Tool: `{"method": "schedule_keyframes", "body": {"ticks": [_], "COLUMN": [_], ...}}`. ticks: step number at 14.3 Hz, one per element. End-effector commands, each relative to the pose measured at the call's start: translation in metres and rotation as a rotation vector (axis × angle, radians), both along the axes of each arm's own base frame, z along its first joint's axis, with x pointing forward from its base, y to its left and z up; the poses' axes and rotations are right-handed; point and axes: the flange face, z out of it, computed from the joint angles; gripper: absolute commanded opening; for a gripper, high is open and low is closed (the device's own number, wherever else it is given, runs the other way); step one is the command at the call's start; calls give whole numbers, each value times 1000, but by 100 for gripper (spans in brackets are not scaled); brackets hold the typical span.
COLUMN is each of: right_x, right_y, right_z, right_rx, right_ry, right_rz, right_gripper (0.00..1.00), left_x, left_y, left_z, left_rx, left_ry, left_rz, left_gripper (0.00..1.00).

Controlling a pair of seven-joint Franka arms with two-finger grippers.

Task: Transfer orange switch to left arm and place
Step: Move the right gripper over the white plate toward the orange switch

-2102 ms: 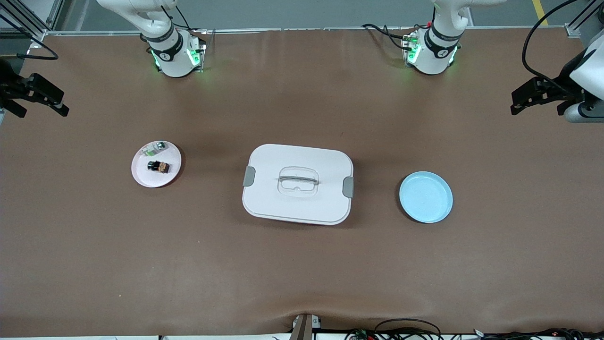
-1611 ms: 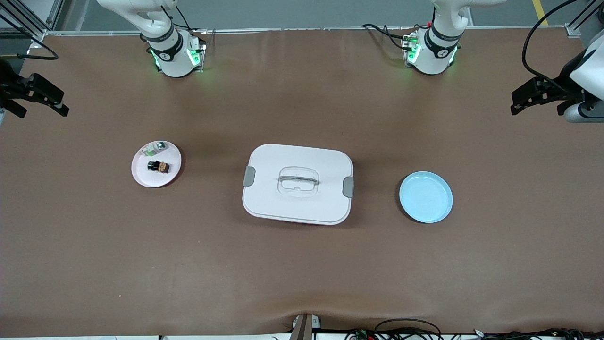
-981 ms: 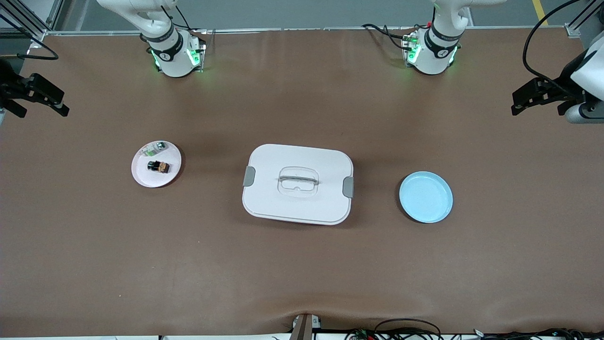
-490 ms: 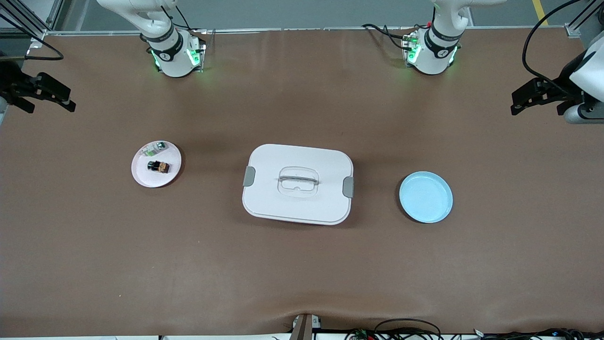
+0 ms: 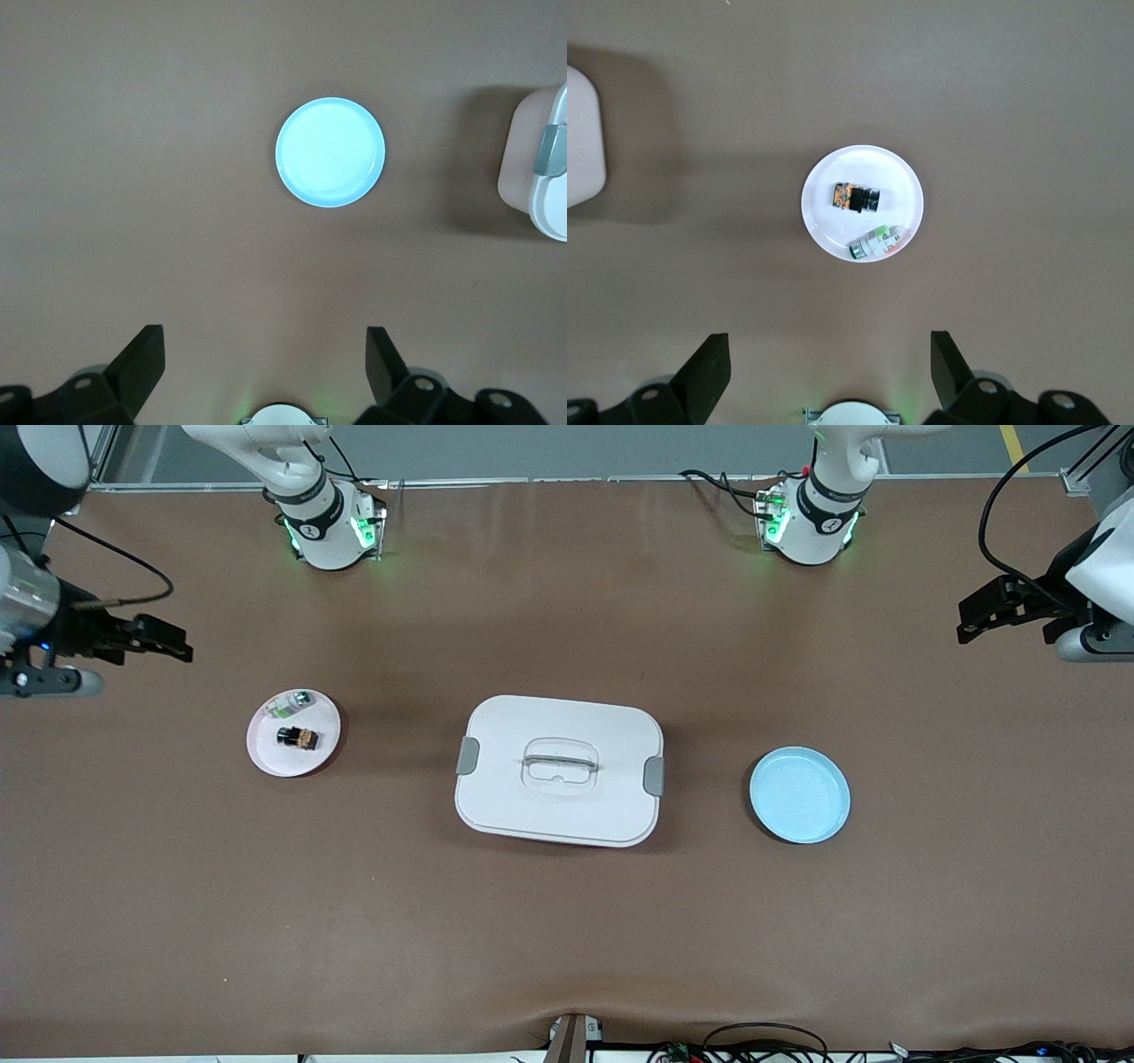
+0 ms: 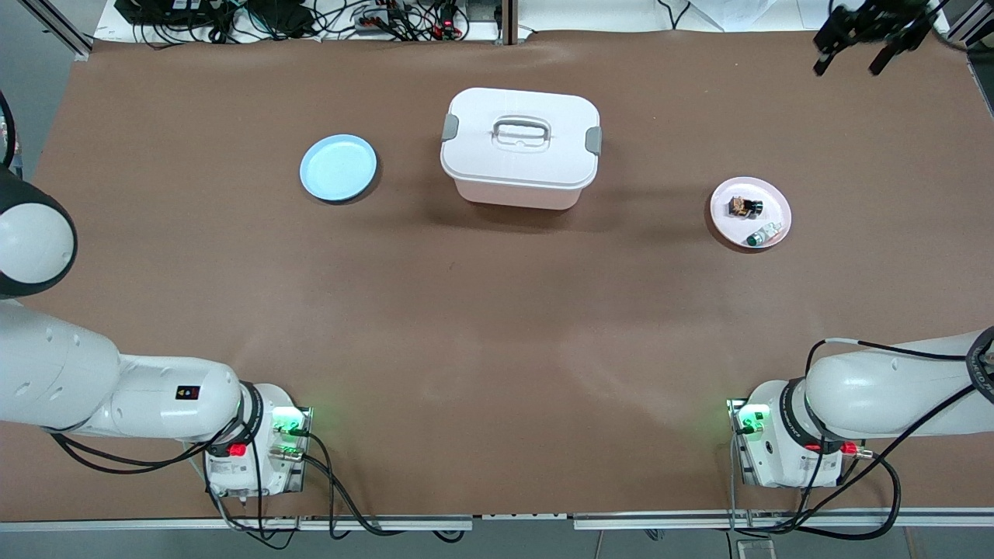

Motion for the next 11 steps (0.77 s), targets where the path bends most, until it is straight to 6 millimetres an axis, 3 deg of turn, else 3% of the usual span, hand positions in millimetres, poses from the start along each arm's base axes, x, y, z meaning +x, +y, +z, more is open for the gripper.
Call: {"method": "schedule_keyframes", "body": {"ticks": [1, 11], "right_x": [-6, -28], "right_y": [0, 0], "right_z": [-36, -187], "right_rx": [8, -14], "right_ry": [-3, -123], "right_rz": [-12, -92], "right_gripper": [100, 100], "left_x": [-6, -1], "left_y": [3, 1], "left_z": [9, 2], "left_rx": [16, 16], "left_ry": [-7, -1], "left_rz": [-17, -17], "left_gripper": [100, 100]}}
